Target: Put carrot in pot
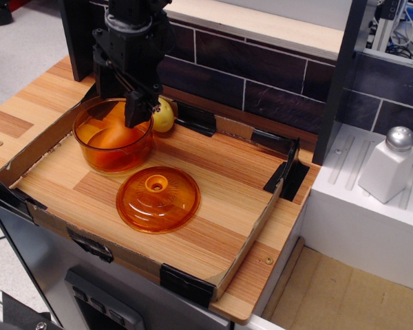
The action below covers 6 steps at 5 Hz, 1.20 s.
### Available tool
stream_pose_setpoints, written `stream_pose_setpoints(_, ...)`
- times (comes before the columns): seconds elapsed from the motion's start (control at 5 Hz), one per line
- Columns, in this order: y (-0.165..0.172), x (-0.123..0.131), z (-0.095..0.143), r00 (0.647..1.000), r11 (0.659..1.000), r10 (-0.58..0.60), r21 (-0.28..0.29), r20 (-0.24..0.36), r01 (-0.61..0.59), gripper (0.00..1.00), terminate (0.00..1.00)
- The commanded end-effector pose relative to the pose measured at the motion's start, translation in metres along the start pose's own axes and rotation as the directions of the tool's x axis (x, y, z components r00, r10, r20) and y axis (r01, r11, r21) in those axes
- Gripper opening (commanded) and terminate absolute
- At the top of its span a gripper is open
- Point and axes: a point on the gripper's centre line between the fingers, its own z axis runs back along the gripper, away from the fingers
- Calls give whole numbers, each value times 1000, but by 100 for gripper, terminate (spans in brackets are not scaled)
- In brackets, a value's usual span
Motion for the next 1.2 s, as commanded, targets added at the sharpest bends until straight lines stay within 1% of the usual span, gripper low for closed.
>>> stream_pose_setpoints(0.0, 31, 10, 45, 994, 997, 73, 0, 76, -74, 100, 0)
stream_pose_setpoints(0.2, 29, 15, 82, 990, 995, 88, -60, 110, -82, 100, 0)
stream_pose_setpoints(0.4, 26, 15, 110, 986, 991, 83, -112, 145, -67, 100, 0)
stream_pose_setpoints(0.6, 29, 8, 122, 982, 987, 77, -154, 173, -50, 100, 0)
stream_pose_setpoints(0.8, 29, 8, 122, 982, 987, 77, -154, 173, -50, 100, 0)
stream_pose_setpoints(1.0, 29, 8, 122, 982, 987, 77, -154, 173, -50, 100, 100)
